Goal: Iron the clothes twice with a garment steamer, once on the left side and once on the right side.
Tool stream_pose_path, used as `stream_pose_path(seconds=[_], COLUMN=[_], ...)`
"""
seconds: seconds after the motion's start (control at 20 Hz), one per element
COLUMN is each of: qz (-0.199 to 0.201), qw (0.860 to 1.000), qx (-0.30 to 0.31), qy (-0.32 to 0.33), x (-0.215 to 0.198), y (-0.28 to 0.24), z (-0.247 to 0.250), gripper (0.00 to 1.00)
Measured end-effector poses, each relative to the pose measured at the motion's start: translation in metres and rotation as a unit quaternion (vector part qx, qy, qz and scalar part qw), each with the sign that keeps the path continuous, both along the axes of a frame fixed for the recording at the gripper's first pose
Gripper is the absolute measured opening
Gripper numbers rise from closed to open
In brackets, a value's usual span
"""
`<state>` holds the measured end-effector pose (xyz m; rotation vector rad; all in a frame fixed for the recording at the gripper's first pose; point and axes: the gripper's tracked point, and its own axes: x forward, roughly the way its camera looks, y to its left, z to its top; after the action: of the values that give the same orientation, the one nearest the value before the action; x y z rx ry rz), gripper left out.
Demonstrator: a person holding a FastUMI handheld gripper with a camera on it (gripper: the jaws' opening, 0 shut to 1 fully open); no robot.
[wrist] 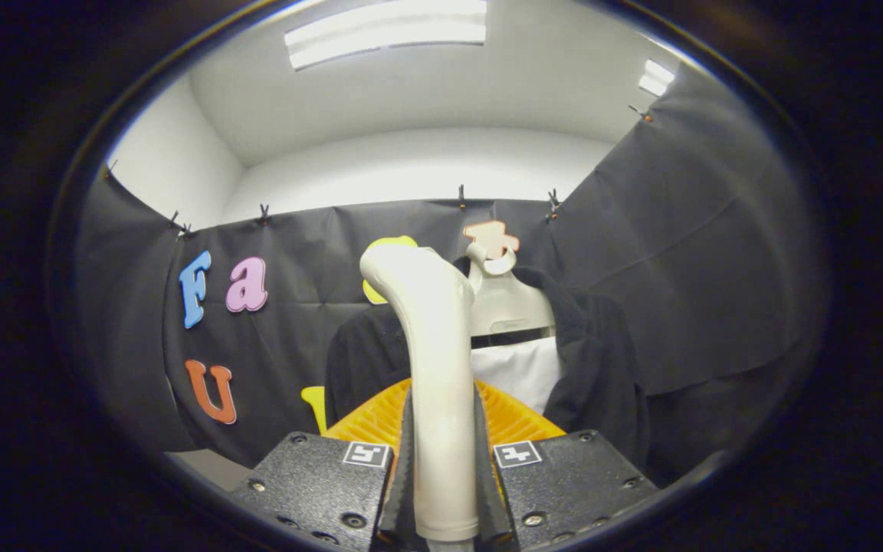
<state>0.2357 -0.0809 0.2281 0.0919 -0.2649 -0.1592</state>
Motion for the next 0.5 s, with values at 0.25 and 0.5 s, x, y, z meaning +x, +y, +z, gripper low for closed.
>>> stream_pose_path(seconds=[0.25, 0.5], qz=[-0.019, -0.024], qw=[0.999, 0.998], qx=[-0.011, -0.023], qy=[0.027, 0.056], x=[0.008, 0.004], y=[-0.003, 0.000], z=[-0.028, -0.060], gripper=[0.36, 0.36])
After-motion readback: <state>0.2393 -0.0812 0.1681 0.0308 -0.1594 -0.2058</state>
